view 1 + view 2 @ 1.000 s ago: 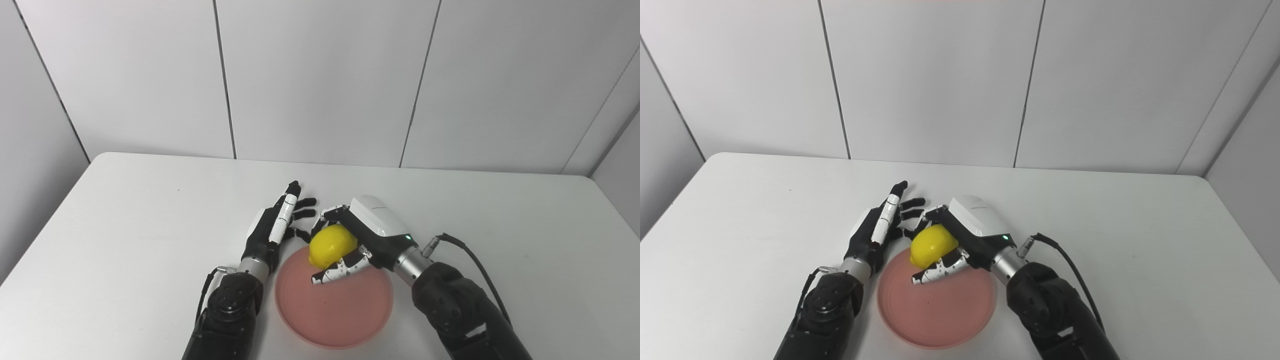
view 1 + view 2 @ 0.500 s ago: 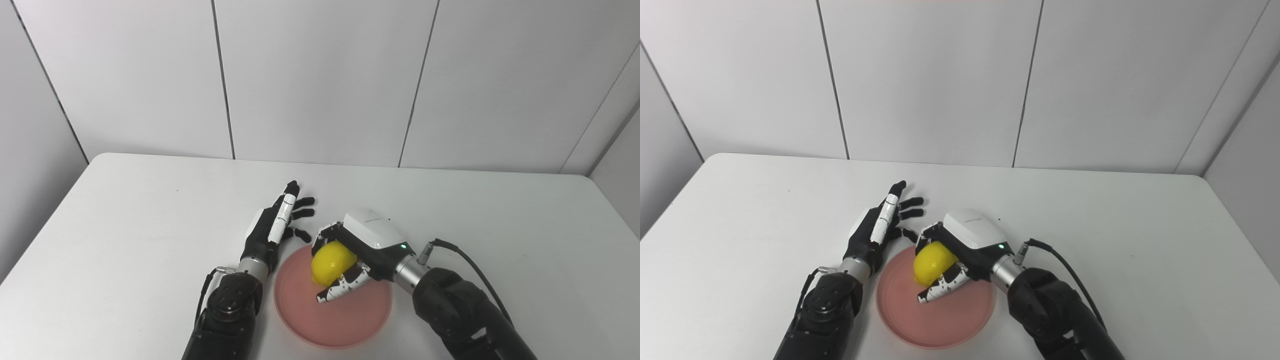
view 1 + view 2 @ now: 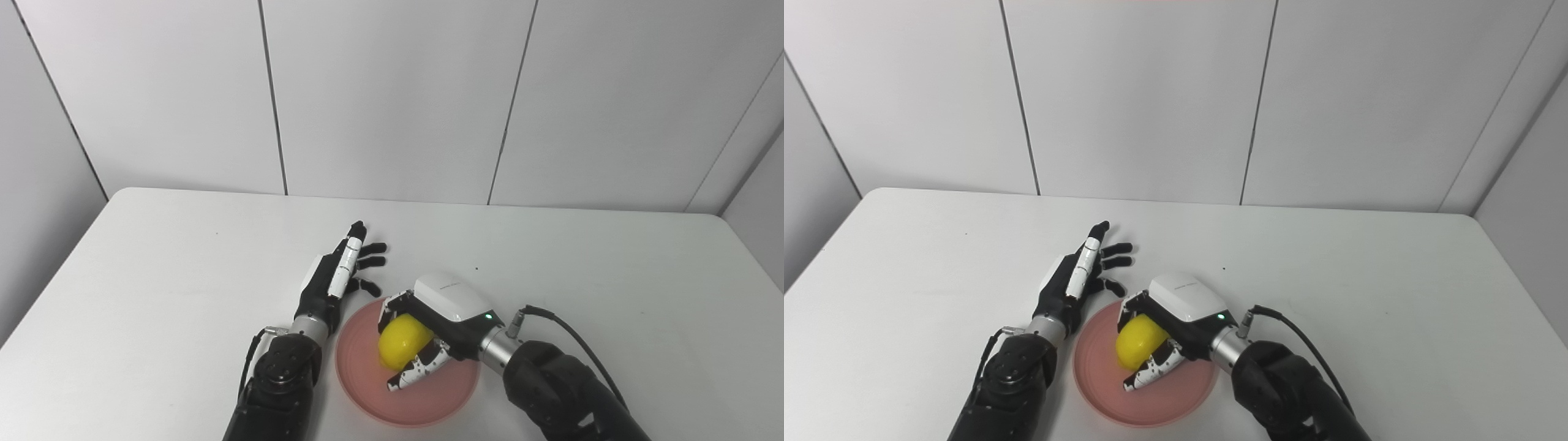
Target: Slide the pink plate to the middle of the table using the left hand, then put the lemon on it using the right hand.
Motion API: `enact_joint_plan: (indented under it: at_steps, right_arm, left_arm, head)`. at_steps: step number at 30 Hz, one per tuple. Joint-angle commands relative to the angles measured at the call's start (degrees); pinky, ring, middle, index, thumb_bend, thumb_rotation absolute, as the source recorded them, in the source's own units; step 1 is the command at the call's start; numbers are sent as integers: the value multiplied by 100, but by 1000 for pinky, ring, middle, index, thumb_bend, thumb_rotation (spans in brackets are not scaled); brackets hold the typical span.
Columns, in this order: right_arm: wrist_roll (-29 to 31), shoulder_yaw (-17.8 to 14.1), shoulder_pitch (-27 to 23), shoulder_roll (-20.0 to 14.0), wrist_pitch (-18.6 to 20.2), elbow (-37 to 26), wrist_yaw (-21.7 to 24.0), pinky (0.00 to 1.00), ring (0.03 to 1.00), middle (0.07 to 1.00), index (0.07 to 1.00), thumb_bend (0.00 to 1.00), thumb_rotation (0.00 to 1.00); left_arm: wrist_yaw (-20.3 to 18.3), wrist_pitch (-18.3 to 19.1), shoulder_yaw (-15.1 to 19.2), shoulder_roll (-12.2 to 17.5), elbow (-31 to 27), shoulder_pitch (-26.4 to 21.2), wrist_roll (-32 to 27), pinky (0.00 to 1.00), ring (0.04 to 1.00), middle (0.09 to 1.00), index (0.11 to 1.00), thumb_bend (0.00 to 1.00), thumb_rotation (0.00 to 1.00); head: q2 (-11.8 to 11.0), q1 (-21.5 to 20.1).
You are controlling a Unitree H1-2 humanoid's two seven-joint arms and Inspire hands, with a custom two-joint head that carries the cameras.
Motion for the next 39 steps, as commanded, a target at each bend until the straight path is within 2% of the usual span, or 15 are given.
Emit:
enact_joint_plan:
  at_steps: [1,10,14,15,16,17,18,21,29,39]
  right_arm:
    - [36,-31,-165,-9,-132,-232,6,215,283,390,489,492,156]
    - [10,-16,-164,-22,-276,-178,-66,218,286,392,489,493,156]
    - [111,-49,-164,-54,-336,-200,-58,217,288,388,487,504,179]
    - [125,-50,-166,-70,-336,-224,-34,273,355,459,604,747,561]
    - [133,-49,-173,-89,-288,-261,28,277,360,464,612,765,589]
    - [137,-49,-178,-102,-252,-285,71,326,420,525,651,854,683]
    - [132,-47,-186,-109,-208,-307,116,352,451,556,671,900,732]
    - [133,-54,-210,-131,-139,-367,226,382,498,608,714,985,809]
    - [230,-139,-243,-196,-145,-427,437,424,539,631,729,1000,836]
    - [509,-251,-384,-310,-239,-512,603,451,562,646,720,1000,815]
  left_arm:
    - [97,350,29,54,217,180,121,627,752,783,947,725,1000]
    - [83,405,28,62,162,200,101,635,750,788,950,731,1000]
    - [45,413,12,80,156,214,94,670,768,803,960,727,1000]
    - [39,402,11,82,162,216,90,678,759,796,957,721,1000]
    - [29,372,6,85,173,217,87,678,759,796,957,721,1000]
    - [23,351,3,88,180,218,86,673,759,795,958,714,1000]
    - [16,334,-3,93,186,217,88,670,759,794,958,711,1000]
    - [9,334,-6,96,189,218,83,658,761,794,963,704,1000]
    - [17,369,0,79,135,221,75,647,763,795,958,707,1000]
    - [33,414,20,76,167,212,73,679,780,806,963,729,1000]
  head:
    - [-1,12]
    - [8,15]
    - [13,18]
    - [13,18]
    - [12,24]
    - [12,24]
    - [6,30]
    - [5,27]
    - [0,33]
    - [-1,52]
